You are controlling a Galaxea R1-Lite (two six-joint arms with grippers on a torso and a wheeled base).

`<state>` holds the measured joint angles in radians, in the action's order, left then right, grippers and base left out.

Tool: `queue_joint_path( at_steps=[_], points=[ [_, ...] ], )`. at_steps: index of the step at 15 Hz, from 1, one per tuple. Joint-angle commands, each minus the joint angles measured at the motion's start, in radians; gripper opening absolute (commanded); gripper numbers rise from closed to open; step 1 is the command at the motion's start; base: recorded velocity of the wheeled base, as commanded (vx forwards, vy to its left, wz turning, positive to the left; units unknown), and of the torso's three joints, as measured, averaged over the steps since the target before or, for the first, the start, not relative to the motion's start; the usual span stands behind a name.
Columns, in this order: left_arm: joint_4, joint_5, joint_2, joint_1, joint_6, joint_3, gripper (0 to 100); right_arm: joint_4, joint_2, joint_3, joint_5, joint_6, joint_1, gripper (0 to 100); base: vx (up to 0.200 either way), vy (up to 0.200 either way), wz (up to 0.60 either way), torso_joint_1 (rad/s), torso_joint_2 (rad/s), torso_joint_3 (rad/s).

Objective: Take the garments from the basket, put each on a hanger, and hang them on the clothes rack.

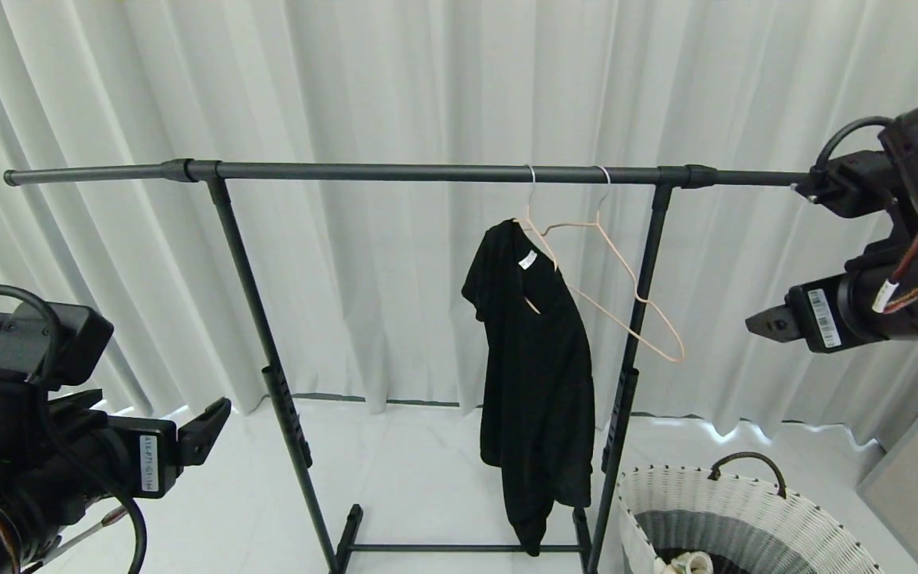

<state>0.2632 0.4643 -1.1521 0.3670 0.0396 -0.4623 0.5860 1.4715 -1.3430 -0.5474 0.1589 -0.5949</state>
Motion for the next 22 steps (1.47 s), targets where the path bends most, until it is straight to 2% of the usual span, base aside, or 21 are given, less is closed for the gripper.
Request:
queue_joint_path(
  at_steps=[1, 5, 7, 11, 22],
  points=[
    [0.001, 0.001, 0.014, -0.005, 0.0, 0.002, 100, 0.0, -0.079, 0.096, -0.025, -0.007, 0.026, 100, -0.2, 0.0, 0.0, -0.007, 0.0, -0.002],
    [0.001, 0.001, 0.038, -0.02, 0.002, 0.037, 100, 0.0, -0.169, 0.157, -0.026, -0.044, 0.04, 100, -0.2, 0.0, 0.0, 0.002, 0.0, 0.005],
    [0.001, -0.001, 0.037, -0.076, 0.005, 0.031, 100, 0.0, -0.227, 0.203, -0.025, -0.068, 0.069, 100, 0.0, 0.0, 0.0, 0.0, 0.0, 0.0],
    [0.001, -0.004, 0.037, -0.128, 0.005, 0.034, 100, 0.0, -0.286, 0.28, -0.025, -0.071, 0.072, 100, 0.0, 0.0, 0.0, -0.012, 0.05, 0.023],
    [0.001, -0.003, 0.02, -0.128, 0.003, 0.048, 100, -0.002, -0.295, 0.324, -0.026, -0.07, 0.072, 100, 0.0, 0.0, 0.0, -0.195, 0.46, 0.267]
  ],
)
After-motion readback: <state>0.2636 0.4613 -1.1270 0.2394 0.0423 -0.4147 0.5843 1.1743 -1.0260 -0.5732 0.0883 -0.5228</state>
